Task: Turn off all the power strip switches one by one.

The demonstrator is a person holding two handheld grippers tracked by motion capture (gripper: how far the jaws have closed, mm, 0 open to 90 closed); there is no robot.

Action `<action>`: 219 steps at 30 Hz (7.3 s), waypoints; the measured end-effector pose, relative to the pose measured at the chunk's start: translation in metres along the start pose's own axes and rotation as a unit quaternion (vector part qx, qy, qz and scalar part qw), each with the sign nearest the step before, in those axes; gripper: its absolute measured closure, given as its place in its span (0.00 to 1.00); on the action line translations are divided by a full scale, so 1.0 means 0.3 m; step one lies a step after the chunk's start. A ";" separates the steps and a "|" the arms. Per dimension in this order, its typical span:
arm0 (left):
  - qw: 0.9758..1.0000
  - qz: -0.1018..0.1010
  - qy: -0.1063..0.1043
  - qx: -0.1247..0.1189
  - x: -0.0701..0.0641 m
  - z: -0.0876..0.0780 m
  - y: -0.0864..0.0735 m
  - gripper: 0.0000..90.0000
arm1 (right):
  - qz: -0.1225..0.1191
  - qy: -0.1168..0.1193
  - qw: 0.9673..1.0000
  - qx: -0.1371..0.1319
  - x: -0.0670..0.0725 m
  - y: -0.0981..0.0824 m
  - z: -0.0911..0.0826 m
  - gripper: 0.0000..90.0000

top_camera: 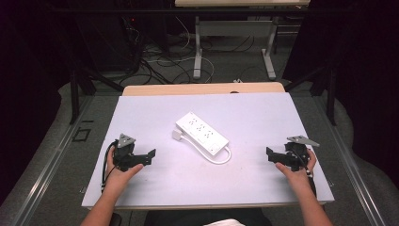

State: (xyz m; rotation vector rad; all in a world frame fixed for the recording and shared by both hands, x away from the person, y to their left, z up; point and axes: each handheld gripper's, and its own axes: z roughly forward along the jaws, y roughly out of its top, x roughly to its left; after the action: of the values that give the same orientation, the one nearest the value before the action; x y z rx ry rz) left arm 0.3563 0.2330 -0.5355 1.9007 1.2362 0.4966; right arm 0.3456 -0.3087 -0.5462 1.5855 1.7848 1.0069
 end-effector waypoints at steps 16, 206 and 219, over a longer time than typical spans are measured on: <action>1.000 0.005 -0.018 -0.010 -0.037 -0.002 -0.004 0.03 | -0.030 0.020 0.999 -0.001 0.069 0.005 -0.002 0.13; 0.999 -0.036 -0.019 -0.012 -0.005 -0.021 -0.020 0.00 | -0.206 0.187 0.949 0.149 0.764 0.355 0.338 1.00; 0.999 -0.039 -0.019 -0.015 -0.004 -0.023 -0.020 0.00 | -0.207 0.185 0.944 0.180 0.789 0.366 0.371 1.00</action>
State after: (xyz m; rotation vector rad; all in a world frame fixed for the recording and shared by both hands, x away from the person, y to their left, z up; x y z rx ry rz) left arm 0.3476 0.2362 -0.5358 1.8208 1.2664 0.4340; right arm 0.4605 -0.0534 -0.5014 1.1732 2.5496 0.8447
